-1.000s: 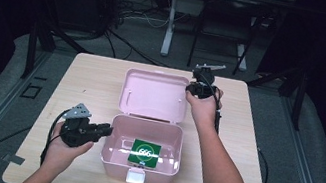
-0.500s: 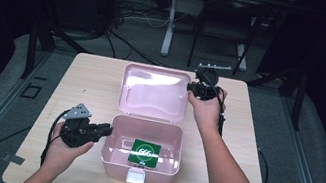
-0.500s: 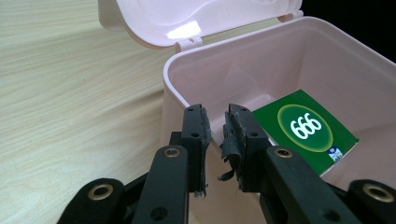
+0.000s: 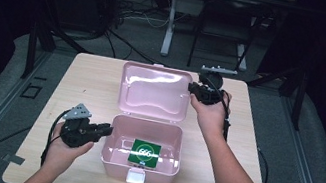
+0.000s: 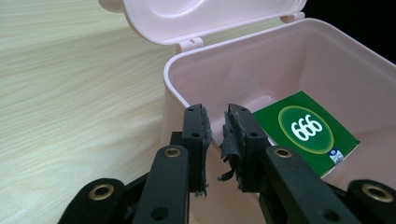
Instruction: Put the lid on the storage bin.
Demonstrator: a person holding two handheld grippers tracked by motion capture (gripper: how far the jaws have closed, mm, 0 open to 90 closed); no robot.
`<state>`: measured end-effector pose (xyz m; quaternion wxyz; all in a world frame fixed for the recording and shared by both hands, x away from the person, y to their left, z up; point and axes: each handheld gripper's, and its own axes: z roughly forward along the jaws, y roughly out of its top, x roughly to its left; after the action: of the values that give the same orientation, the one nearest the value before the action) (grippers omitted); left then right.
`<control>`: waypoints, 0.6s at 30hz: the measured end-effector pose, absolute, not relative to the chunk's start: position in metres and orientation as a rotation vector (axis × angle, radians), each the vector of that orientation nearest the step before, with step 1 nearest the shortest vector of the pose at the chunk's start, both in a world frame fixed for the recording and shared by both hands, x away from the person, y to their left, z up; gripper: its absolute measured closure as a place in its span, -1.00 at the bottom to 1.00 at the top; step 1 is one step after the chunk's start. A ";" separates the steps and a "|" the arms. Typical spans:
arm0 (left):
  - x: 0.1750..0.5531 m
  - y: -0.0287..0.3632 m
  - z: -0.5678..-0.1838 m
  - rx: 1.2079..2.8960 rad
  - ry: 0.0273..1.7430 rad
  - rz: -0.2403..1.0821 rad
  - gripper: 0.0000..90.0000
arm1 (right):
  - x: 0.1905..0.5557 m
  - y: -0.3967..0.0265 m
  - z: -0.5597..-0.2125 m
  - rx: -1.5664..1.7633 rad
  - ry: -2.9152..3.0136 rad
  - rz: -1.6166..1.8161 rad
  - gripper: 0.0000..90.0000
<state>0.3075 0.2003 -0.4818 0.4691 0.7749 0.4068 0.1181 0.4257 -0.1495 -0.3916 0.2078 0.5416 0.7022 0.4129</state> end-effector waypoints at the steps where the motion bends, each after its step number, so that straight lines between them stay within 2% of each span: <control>1: 0.307 0.200 -0.482 1.898 0.998 0.289 0.73 | 0.424 -0.149 -0.391 1.506 1.952 1.161 0.91; 18: 0.306 0.199 -0.482 1.896 1.004 0.302 0.73 | 0.398 -0.153 -0.384 1.402 1.937 1.205 0.92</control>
<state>0.3062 0.1994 -0.4820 0.4686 0.7730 0.4095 0.1231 0.3982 -0.1528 -0.3844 0.2300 0.5095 0.7040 0.4380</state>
